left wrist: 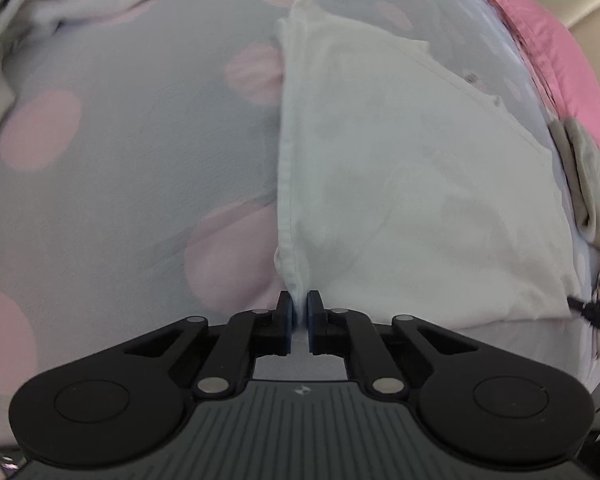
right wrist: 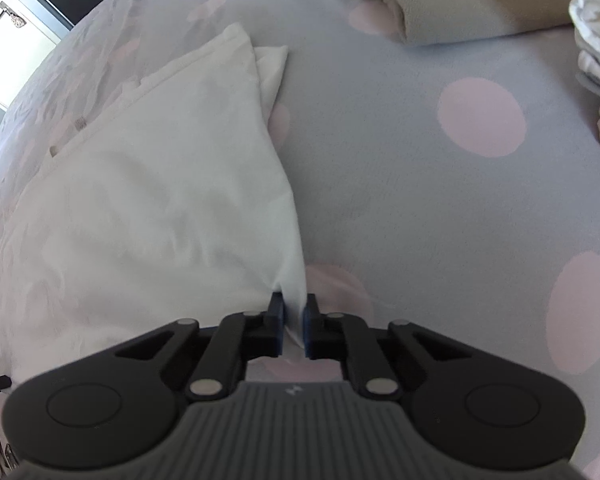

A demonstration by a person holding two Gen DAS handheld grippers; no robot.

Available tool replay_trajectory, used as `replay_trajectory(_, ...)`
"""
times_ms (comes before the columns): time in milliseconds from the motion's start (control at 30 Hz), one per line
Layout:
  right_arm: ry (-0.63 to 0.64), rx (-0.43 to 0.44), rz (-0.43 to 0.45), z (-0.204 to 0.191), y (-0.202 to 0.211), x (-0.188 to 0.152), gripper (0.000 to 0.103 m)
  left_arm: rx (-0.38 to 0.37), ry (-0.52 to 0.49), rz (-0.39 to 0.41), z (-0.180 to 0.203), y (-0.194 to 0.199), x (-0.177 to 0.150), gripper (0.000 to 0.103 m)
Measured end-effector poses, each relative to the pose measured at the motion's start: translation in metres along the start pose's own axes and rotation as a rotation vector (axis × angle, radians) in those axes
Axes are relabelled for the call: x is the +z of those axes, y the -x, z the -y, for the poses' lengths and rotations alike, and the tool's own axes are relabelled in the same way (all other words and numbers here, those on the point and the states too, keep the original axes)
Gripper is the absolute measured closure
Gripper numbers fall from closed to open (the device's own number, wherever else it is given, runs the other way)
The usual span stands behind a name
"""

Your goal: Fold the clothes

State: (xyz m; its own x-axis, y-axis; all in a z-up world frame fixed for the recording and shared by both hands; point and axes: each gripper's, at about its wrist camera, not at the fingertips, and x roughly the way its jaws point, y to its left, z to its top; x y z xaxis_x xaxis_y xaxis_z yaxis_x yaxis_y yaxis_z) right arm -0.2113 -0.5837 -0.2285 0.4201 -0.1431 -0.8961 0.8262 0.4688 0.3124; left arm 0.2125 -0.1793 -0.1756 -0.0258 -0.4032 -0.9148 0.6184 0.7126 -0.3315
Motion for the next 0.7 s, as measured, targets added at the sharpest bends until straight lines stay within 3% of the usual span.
replay_trajectory(267, 0.016, 0.001, 0.030, 0.002, 0.052, -0.002, 0.097, 0.025, -0.062, -0.015, 0.029, 0.049, -0.003, 0.098)
replay_trajectory(567, -0.009, 0.005, -0.017, 0.025, 0.104, -0.027, 0.097, 0.079, -0.199, -0.131, 0.062, 0.067, -0.058, 0.098)
replay_trajectory(700, 0.004, -0.002, -0.036, 0.024, 0.121, -0.036, 0.097, 0.068, -0.220, -0.174, 0.067, 0.073, -0.077, 0.098)
